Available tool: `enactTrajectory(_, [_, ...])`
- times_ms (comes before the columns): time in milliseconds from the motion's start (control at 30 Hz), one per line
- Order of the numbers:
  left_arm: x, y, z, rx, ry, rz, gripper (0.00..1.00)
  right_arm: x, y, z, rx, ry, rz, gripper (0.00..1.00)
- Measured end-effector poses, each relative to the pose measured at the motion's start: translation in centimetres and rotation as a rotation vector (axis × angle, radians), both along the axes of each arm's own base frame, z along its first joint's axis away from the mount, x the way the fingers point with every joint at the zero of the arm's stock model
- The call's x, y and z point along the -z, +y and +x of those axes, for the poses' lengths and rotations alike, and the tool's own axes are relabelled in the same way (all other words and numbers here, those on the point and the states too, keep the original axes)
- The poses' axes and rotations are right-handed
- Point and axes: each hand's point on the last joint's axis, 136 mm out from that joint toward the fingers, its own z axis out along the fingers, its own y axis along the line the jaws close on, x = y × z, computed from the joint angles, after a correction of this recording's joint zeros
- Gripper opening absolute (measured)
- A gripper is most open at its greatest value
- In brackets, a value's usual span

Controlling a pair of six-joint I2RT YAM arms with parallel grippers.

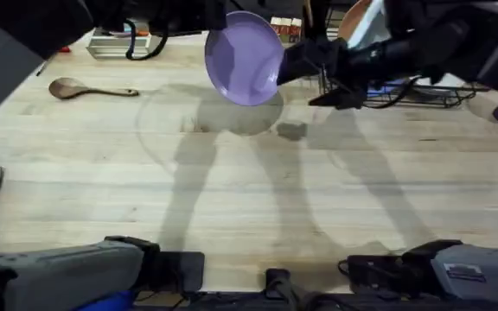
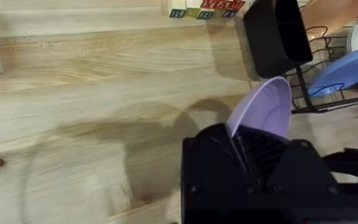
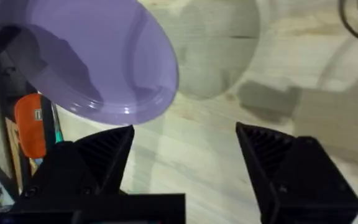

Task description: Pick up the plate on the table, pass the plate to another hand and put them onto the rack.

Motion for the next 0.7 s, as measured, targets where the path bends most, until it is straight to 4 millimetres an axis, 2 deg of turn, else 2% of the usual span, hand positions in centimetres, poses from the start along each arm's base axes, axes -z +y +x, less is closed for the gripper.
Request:
enactTrajectory(200, [0.0,0.0,0.0,-0.002,0.001,-0.002,0.041,0.5,2.2,1.3,-0.042,-0.05,0.017,0.996])
enactTrajectory(400, [0.0,0.0,0.0,-0.002,0.002,-0.003,0.041,1.5,3.5,2.0,-0.064,-0.059,0.023,0.986])
enactTrajectory(700, [0.0,0.0,0.0,-0.004,0.003,-0.005,0.041,1.9,3.5,2.7,-0.053,-0.074,0.012,0.756])
